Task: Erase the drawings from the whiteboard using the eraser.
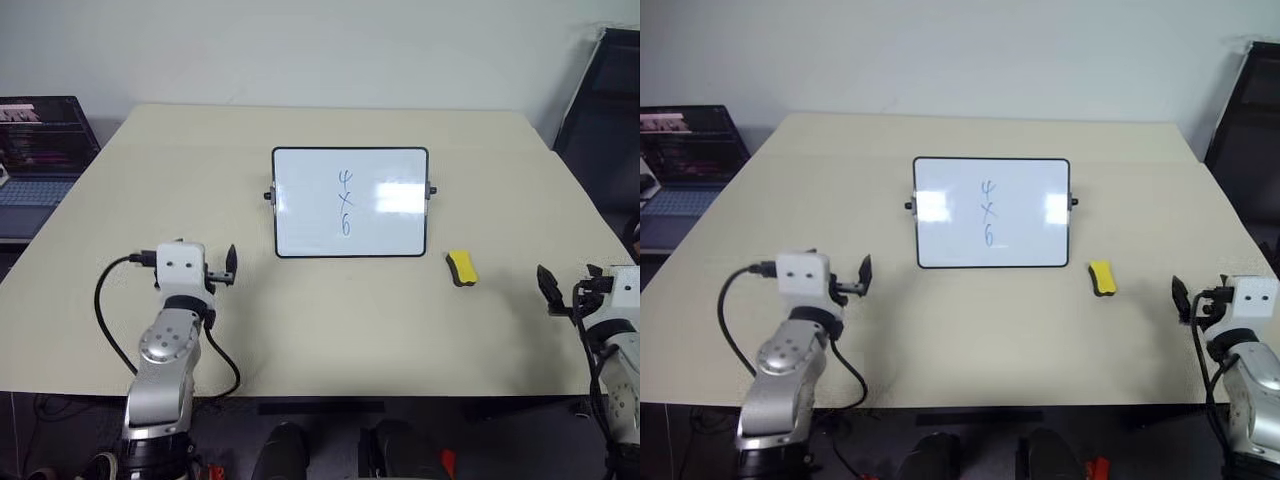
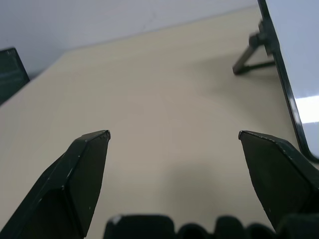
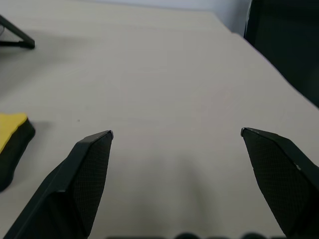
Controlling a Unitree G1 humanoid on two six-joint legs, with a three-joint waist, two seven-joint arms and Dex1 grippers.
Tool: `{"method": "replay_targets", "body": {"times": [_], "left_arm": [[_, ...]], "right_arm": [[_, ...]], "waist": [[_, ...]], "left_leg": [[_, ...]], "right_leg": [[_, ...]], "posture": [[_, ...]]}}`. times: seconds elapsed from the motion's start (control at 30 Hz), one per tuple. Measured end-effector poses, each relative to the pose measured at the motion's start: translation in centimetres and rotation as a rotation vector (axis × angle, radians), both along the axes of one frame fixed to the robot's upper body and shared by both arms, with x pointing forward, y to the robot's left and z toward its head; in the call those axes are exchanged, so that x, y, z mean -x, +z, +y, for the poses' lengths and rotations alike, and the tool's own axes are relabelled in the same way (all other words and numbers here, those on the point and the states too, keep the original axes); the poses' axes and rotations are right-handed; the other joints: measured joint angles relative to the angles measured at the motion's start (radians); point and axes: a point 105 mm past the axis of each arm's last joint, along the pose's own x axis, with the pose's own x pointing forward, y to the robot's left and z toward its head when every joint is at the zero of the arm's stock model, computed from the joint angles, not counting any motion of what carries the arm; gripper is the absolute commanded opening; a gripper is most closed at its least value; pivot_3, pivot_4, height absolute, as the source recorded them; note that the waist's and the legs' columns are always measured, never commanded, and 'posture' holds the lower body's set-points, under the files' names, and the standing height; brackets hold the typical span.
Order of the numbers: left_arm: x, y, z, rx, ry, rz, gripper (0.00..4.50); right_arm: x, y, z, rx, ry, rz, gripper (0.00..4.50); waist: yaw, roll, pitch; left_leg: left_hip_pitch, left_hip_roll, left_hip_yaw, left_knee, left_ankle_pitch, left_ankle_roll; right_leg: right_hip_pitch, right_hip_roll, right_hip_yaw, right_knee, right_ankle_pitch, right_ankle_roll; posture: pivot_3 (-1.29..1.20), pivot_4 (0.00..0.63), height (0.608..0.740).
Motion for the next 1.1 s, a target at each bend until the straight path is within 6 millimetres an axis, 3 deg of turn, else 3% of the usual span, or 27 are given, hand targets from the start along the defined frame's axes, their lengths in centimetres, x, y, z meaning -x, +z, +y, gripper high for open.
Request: {"method": "replay_targets", "body": {"times": [0.3, 0.47, 0.7, 0.83, 0.97, 1.1], "left_arm": [[-0.5, 0.5, -0.6, 0.011, -0.032, -0.010, 4.50], [-0.4, 1.6, 1.4, -0.041, -0.012, -0.028, 4.50], [-1.6, 5.0, 3.4, -0.105, -0.080, -0.081, 4.50], [-3.2, 8.1, 4.9, -0.147, -0.200, -0.078, 4.50], [-3.6, 11.5, 2.8, -0.168, -0.404, -0.113, 4.50], [-3.3, 10.3, -1.2, -0.124, -0.645, -0.017, 4.50]], "right_arm": [[0.6, 0.3, 1.5, -0.007, -0.009, -0.001, 4.48], [0.3, 2.2, 2.8, -0.038, -0.003, -0.037, 4.48], [-1.2, 5.3, 4.4, -0.089, 0.017, -0.115, 4.48], [-1.1, 5.5, 6.8, -0.087, 0.060, -0.086, 4.48], [-1.2, 5.4, 9.1, -0.142, 0.163, -0.041, 4.48], [-1.1, 4.0, 11.0, -0.127, 0.273, 0.095, 4.48]], "waist": [[0.000, 0.000, 0.000], [-0.001, 0.000, 0.000], [0.005, 0.000, 0.000], [0.001, 0.000, 0.000], [0.000, 0.000, 0.001], [0.000, 0.000, 0.001]], "left_leg": [[0.000, 0.000, 0.000, 0.000, 0.000, 0.000], [0.000, 0.001, 0.000, 0.000, 0.000, 0.000], [-0.001, 0.000, -0.001, 0.000, 0.000, 0.000], [-0.002, 0.001, -0.001, -0.001, 0.000, 0.000], [-0.002, -0.001, 0.001, -0.001, 0.000, 0.000], [-0.002, 0.000, 0.000, -0.001, 0.000, 0.001]], "right_leg": [[0.000, 0.001, 0.000, 0.000, 0.000, 0.000], [0.000, 0.001, 0.000, 0.000, 0.000, 0.000], [0.000, 0.001, -0.001, 0.000, 0.000, 0.000], [-0.002, 0.001, -0.002, 0.000, 0.000, -0.001], [-0.002, 0.000, -0.002, -0.001, -0.001, 0.000], [-0.002, 0.000, -0.002, -0.001, -0.001, 0.000]], "posture": [[0.00, 0.150, 0.740], [0.00, 0.150, 0.740], [0.00, 0.150, 0.740], [0.00, 0.150, 0.740], [0.00, 0.150, 0.740], [0.00, 0.150, 0.740]]}}
